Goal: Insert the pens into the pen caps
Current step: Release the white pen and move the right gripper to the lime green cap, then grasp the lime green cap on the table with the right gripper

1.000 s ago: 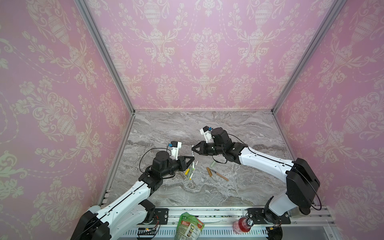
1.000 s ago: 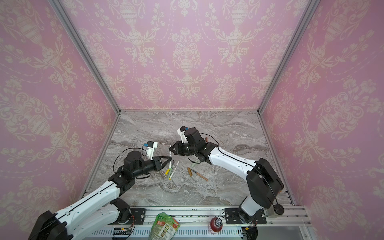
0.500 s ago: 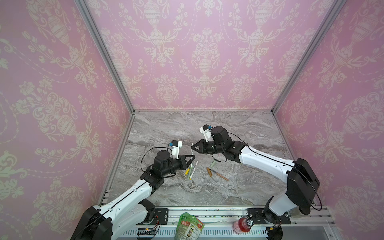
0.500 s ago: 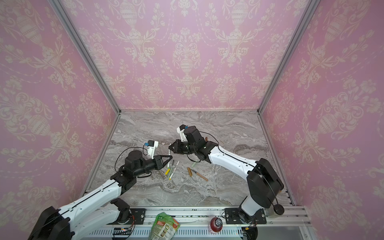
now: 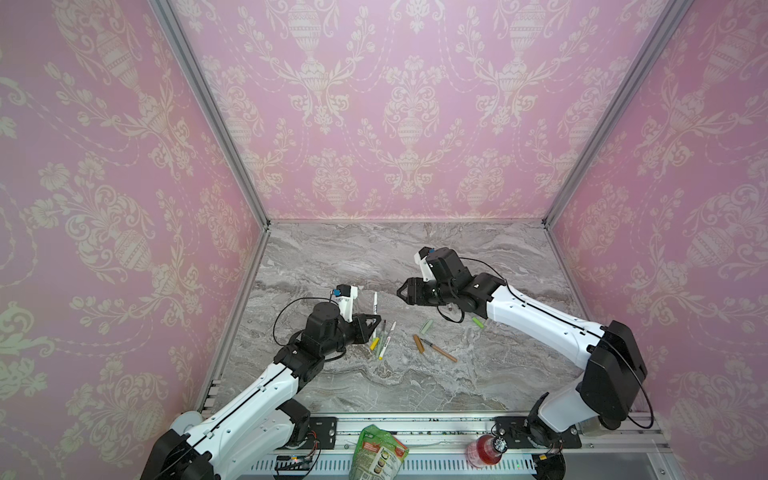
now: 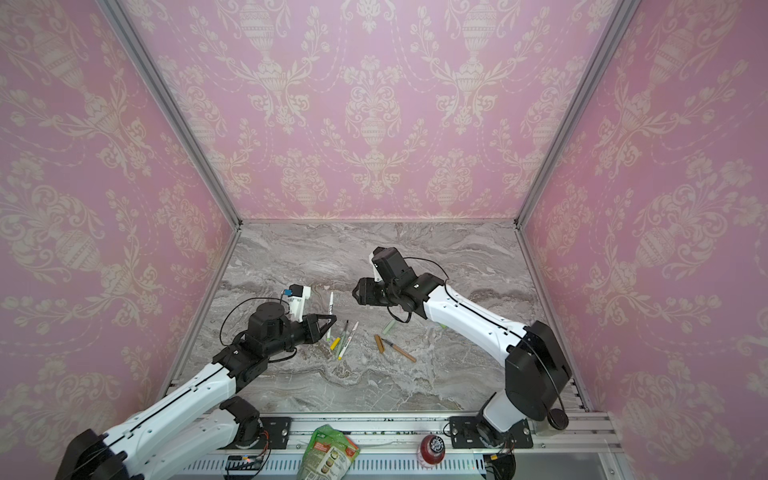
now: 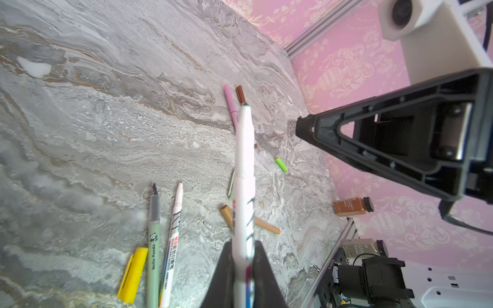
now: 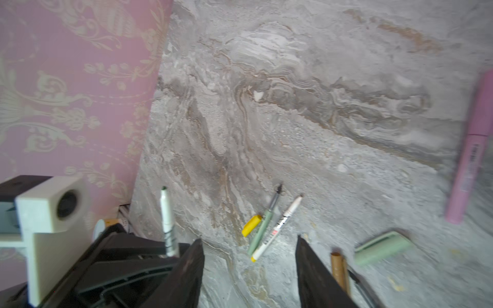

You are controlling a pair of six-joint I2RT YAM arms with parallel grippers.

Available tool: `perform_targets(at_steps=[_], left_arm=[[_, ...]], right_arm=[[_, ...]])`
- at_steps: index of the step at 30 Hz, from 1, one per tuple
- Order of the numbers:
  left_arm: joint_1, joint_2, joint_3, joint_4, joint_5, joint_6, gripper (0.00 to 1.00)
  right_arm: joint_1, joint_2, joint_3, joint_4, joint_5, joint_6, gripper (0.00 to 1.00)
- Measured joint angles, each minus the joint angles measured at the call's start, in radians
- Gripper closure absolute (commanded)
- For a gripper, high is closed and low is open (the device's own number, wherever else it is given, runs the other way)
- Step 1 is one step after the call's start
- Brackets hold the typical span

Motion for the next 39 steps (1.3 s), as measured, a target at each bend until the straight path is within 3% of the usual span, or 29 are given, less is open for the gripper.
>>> perform_targets(at_steps=[7, 15, 20, 30, 39], left_arm=[[-0.001, -0.023, -0.002, -0.047, -0.037, 0.037, 1.0], [-0.014, -0.026, -0.06, -0.041, -0.036, 0.042, 1.0], [-0.014, -0.062, -0.08, -0.045, -0.036, 0.042, 1.0], [-0.014, -0.1, -0.095, -0.045, -0.036, 0.042, 1.0], [-0.015, -0.071, -0.095, -0.042, -0.036, 0.043, 1.0]], right_arm=[[-0.193, -0.047, -0.185, -0.124, 0.097, -0.06, 0.4], [-0.334, 0.096, -0.211, -0.171, 0.169, -0.153, 0.37], [-0.365, 0.198, -0.204, -0.173, 0.186, -0.19, 0.36], [-0.369, 0.214, -0.186, -0.169, 0.181, -0.209, 0.36], [-0.377, 0.146, -0.27, -0.124, 0.139, -0.187, 0.48]])
